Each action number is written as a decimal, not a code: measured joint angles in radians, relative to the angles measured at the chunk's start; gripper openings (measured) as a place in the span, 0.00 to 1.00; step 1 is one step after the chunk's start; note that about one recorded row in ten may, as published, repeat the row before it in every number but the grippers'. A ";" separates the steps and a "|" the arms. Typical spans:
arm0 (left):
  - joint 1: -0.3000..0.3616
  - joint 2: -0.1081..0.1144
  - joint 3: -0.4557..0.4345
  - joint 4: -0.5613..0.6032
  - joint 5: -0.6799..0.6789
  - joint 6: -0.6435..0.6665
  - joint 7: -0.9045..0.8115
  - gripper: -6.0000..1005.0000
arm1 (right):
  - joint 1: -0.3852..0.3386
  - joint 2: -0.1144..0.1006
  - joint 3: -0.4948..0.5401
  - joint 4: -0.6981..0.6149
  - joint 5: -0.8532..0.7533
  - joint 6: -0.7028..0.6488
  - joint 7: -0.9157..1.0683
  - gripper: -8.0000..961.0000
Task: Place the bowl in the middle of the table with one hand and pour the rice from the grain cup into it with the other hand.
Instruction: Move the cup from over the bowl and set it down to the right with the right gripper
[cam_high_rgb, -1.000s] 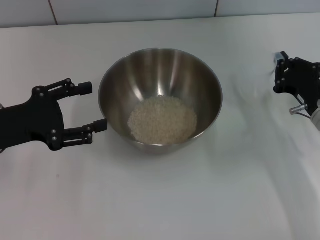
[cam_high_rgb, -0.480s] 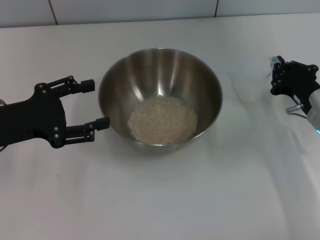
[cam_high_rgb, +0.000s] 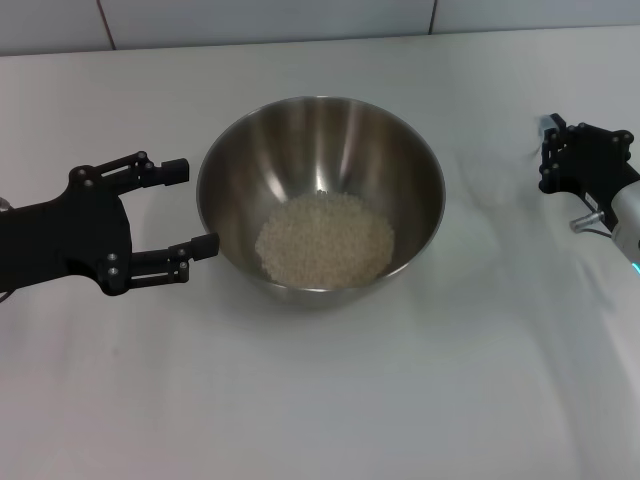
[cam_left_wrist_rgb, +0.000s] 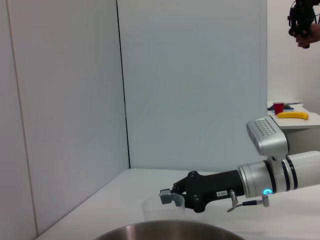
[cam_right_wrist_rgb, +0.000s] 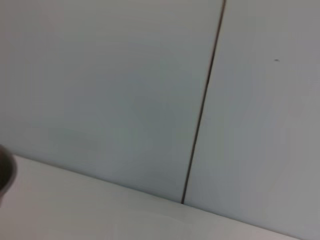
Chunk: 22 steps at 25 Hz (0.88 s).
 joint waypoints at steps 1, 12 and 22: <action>0.000 0.000 -0.001 0.000 0.000 0.000 0.000 0.83 | -0.001 0.000 -0.011 -0.002 0.000 -0.002 0.000 0.09; 0.002 0.000 -0.001 0.005 -0.001 0.000 0.000 0.83 | -0.015 -0.003 -0.025 -0.012 0.006 -0.005 0.010 0.25; 0.003 0.000 0.002 0.006 -0.001 0.000 -0.002 0.83 | -0.036 -0.002 -0.063 -0.012 0.000 -0.010 0.011 0.60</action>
